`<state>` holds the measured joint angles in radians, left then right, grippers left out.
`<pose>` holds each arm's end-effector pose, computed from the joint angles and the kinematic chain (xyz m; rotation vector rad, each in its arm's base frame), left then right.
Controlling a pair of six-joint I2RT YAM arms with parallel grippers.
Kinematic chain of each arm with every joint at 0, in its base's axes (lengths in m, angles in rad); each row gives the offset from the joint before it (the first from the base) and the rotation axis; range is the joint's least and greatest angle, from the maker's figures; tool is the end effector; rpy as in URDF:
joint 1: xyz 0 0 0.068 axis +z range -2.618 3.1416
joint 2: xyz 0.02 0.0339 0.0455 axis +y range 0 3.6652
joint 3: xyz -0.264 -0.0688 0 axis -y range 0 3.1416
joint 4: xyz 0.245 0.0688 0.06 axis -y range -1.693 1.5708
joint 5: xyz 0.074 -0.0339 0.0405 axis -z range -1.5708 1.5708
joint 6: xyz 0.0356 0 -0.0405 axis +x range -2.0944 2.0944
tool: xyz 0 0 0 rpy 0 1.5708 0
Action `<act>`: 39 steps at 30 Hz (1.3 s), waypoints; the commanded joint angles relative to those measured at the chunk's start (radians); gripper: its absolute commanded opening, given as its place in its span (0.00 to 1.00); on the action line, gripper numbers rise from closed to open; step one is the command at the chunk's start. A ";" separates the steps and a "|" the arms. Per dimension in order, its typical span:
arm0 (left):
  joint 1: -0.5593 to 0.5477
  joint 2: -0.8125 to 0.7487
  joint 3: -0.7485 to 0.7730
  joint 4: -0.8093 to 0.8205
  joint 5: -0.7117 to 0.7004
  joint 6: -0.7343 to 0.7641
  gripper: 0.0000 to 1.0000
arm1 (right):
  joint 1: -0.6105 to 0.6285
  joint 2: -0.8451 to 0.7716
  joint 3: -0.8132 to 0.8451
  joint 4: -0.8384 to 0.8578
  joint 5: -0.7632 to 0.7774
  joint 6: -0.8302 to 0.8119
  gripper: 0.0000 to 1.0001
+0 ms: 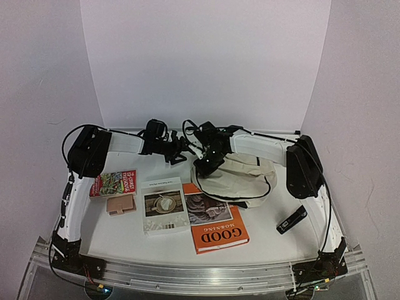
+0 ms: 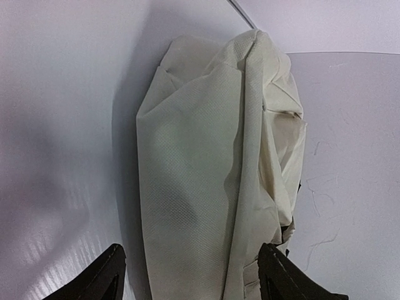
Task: Pack the student bag
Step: Unzip the student bag at the center of the board.
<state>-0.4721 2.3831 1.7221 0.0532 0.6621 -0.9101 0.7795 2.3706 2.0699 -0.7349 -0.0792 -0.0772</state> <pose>0.4582 -0.2585 0.1337 -0.1008 2.4392 -1.4366 0.3657 0.3654 0.1880 -1.1245 2.3935 0.3478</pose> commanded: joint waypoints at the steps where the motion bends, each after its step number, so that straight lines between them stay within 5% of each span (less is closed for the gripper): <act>1: -0.025 0.019 0.048 0.022 0.023 -0.010 0.72 | -0.002 -0.074 0.046 -0.037 0.008 -0.027 0.00; 8: -0.029 0.035 0.054 0.047 0.029 -0.028 0.60 | -0.002 -0.120 0.047 -0.049 -0.016 -0.029 0.00; 19: -0.020 -0.001 0.012 0.100 -0.013 -0.070 0.01 | -0.002 -0.211 -0.063 -0.067 -0.063 -0.022 0.00; 32: 0.018 -0.097 -0.091 0.154 -0.083 -0.100 0.00 | -0.002 -0.406 -0.303 -0.088 -0.120 -0.044 0.00; 33: 0.018 -0.097 -0.091 0.164 -0.069 -0.094 0.02 | -0.002 -0.410 -0.309 -0.088 -0.117 -0.047 0.00; 39: -0.025 -0.156 -0.135 0.149 -0.084 -0.039 0.84 | -0.002 -0.377 -0.267 -0.087 -0.093 -0.056 0.00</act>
<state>-0.4597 2.3388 1.6019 0.1740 0.5893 -0.9941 0.7795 2.0136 1.7664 -0.8319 -0.1798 -0.1190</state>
